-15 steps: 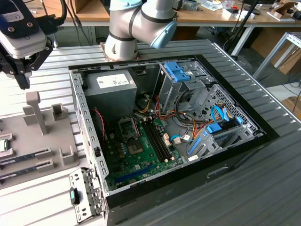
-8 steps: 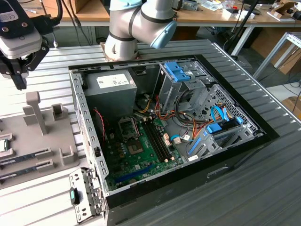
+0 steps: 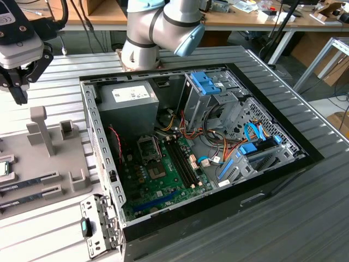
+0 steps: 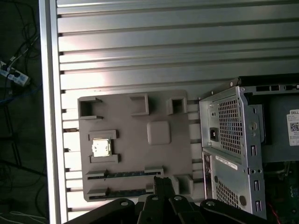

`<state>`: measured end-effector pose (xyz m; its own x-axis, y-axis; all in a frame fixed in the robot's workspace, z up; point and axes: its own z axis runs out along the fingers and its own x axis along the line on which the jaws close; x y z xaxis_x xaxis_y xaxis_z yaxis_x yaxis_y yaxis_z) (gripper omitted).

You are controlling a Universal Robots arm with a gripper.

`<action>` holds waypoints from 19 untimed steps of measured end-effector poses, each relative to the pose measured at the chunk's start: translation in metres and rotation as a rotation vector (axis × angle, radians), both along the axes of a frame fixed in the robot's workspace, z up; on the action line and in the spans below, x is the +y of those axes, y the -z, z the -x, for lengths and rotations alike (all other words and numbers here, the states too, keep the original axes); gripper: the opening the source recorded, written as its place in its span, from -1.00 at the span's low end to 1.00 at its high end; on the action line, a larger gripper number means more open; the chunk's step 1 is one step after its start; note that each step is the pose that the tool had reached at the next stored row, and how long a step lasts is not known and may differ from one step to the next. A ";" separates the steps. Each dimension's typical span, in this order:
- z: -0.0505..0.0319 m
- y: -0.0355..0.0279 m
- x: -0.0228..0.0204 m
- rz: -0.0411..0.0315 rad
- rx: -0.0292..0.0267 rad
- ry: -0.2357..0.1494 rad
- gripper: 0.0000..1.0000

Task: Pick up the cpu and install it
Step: 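Reach for the cpu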

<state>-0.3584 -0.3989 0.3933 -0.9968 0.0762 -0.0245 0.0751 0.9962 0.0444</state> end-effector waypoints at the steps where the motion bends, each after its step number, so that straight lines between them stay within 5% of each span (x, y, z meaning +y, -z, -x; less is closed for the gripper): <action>1: 0.0004 0.0000 0.0000 0.0001 0.0001 0.000 -0.79; 19: 0.0108 0.0000 0.0000 0.0001 0.0001 0.000 -0.79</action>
